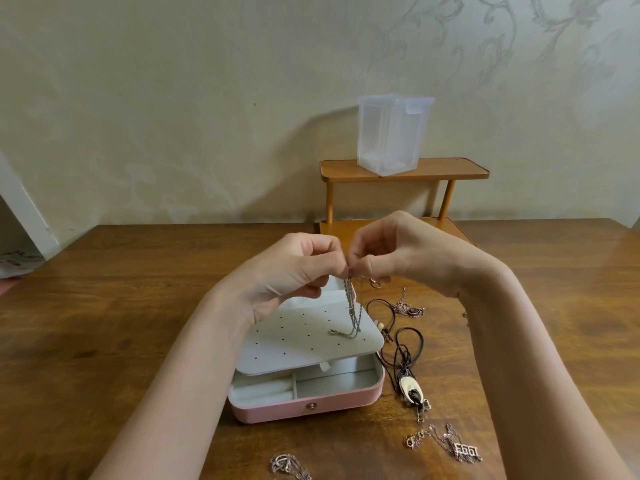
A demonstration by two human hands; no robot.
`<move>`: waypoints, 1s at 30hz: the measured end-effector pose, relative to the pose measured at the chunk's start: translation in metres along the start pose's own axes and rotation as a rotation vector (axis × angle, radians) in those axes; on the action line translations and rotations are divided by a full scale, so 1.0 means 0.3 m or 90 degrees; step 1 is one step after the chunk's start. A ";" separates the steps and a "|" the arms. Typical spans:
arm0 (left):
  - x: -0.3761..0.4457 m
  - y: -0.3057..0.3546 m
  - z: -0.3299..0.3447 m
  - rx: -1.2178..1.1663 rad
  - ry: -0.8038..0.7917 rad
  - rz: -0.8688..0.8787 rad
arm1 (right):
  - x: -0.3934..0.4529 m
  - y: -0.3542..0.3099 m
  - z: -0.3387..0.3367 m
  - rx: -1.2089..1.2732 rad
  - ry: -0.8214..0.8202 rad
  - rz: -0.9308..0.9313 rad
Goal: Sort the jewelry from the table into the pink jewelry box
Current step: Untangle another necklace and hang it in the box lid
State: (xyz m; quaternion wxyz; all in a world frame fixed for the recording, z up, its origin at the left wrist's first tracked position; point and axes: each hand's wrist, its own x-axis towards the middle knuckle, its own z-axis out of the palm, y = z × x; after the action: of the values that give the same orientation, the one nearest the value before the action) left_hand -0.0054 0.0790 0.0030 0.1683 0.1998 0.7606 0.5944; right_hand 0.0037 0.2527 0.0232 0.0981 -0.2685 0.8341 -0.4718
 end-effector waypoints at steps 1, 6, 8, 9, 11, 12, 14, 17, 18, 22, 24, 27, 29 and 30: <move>-0.001 0.000 0.000 -0.013 -0.013 -0.005 | -0.001 0.002 0.000 0.009 -0.004 -0.007; -0.005 0.000 -0.005 0.005 -0.029 -0.013 | 0.005 0.007 0.001 0.016 -0.002 -0.026; -0.005 0.001 0.001 0.112 0.005 -0.002 | 0.010 0.008 0.006 -0.028 0.007 -0.008; -0.003 0.002 0.004 0.170 0.034 0.016 | 0.013 0.009 0.009 -0.045 0.020 0.002; -0.007 0.014 0.013 0.249 0.088 0.064 | 0.017 0.010 0.010 -0.061 0.051 0.002; -0.010 0.021 0.015 0.251 0.109 0.083 | 0.017 0.007 0.009 -0.067 0.064 -0.012; -0.017 0.033 0.011 0.166 0.118 0.078 | 0.009 -0.005 0.003 -0.066 0.072 -0.054; -0.022 0.040 0.013 0.014 0.067 0.020 | -0.004 -0.016 -0.005 -0.068 0.042 -0.082; -0.022 0.037 0.018 -0.006 0.055 0.005 | -0.002 -0.016 -0.003 -0.092 0.033 -0.077; -0.004 0.011 0.023 0.079 0.059 -0.024 | 0.019 0.005 0.008 -0.223 0.056 -0.039; -0.005 0.008 0.019 0.152 0.068 -0.035 | 0.024 0.014 0.008 -0.250 0.067 -0.029; -0.002 0.000 0.022 0.329 0.103 -0.023 | 0.028 0.026 0.006 -0.252 0.064 -0.011; 0.003 -0.003 0.042 0.459 0.154 0.041 | 0.028 0.027 0.013 -0.220 0.063 0.003; 0.007 -0.008 0.048 0.500 0.182 0.081 | 0.026 0.026 0.014 -0.179 0.067 0.008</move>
State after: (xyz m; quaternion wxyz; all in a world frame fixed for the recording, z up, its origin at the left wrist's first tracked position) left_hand -0.0001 0.0917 -0.0028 -0.0649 0.2112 0.9311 0.2902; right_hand -0.0039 0.2484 0.0151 0.0184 -0.2496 0.8976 -0.3629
